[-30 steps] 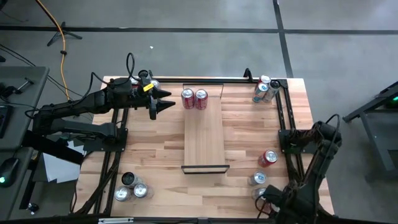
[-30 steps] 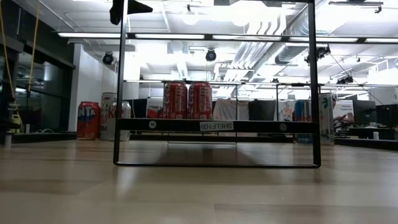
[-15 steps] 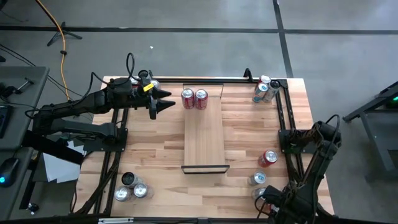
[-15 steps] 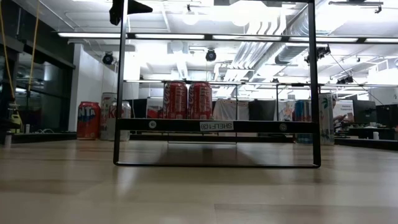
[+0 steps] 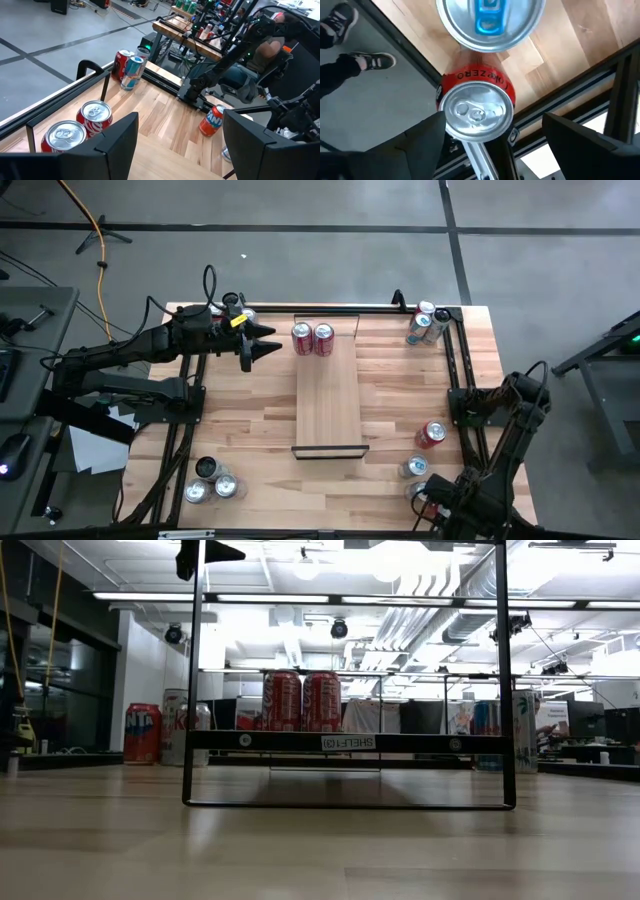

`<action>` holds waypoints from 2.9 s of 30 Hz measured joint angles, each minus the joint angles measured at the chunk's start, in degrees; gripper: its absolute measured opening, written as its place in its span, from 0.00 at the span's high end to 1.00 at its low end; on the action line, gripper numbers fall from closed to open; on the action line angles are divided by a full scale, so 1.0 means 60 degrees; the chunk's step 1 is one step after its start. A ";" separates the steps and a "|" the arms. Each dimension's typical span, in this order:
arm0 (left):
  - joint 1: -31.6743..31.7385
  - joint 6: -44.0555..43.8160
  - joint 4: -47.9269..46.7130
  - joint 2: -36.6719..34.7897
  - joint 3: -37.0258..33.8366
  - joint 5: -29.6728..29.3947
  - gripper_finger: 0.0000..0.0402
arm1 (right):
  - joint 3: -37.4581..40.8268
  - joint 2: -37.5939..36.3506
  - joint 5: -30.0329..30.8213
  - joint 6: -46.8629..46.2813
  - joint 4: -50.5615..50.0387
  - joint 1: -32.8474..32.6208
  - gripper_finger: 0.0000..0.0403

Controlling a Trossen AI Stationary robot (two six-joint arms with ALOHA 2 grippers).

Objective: Place canned beverage on shelf
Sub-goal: Put the red soda can on the shelf aligned with the other red soda can

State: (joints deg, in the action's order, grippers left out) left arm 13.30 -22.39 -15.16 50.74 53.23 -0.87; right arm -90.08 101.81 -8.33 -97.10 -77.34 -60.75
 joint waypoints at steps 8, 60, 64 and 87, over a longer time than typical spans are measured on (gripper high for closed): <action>0.0000 0.0000 0.0000 0.0000 0.0000 0.0001 0.40 | 0.0000 -0.0383 0.0078 -0.0085 0.0870 -0.0004 0.21; 0.0000 -0.0004 -0.0004 0.0004 0.0000 -0.0003 0.40 | 0.0006 0.1180 -0.0349 -0.0088 0.0695 0.0018 0.29; 0.0000 0.0000 -0.0004 0.0004 0.0000 -0.0003 0.40 | 0.0036 0.0994 -0.0243 -0.0062 0.0793 0.0017 0.30; 0.0000 0.0175 -0.0004 0.0004 0.0000 -0.0003 0.40 | -0.4828 -0.1332 0.3200 0.3547 -0.1424 0.2424 0.30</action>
State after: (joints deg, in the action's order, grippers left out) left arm 13.30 -21.34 -15.18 50.76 53.23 -0.89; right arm -119.05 93.82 10.86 -75.82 -85.88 -46.21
